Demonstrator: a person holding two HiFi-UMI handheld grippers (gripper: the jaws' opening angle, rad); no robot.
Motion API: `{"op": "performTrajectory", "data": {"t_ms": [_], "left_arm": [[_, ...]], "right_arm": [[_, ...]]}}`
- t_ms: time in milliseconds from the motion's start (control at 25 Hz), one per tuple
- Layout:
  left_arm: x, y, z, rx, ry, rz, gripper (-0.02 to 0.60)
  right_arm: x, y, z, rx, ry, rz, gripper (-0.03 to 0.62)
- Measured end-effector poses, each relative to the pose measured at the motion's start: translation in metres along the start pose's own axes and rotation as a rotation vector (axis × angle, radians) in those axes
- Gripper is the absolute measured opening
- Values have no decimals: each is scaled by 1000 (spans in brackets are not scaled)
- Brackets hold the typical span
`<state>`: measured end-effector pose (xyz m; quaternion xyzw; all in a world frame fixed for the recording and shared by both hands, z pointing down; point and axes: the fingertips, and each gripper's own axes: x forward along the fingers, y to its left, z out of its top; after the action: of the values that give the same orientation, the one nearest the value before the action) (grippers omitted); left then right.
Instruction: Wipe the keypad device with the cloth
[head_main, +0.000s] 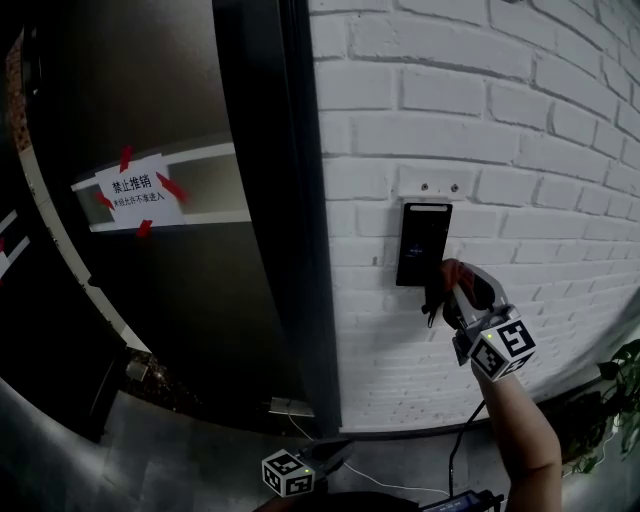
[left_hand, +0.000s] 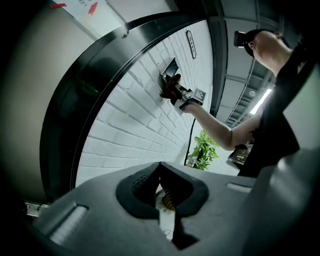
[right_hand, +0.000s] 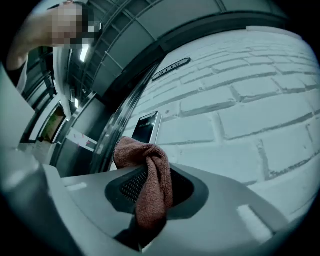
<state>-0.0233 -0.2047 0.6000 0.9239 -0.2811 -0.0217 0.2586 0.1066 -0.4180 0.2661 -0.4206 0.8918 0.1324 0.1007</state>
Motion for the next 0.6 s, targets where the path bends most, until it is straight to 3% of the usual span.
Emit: {"op": "performTrajectory", "data": {"t_ms": [160,320,440,600], "left_arm": [[-4,4,5,10,0,-6,5],[-8,5,7,13,-4,-13,4],[-10,6,7,9,-11,-11,5],[-11,9,6,5,-9,-8,4]], "right_arm": [[11,-1,56,-71,-141,-78,86],[27,-3,113,-246,-208,-141,86],[44,5,142,-456,-199,-129,86],[73,38,146,-759,-78,-36,86]]}}
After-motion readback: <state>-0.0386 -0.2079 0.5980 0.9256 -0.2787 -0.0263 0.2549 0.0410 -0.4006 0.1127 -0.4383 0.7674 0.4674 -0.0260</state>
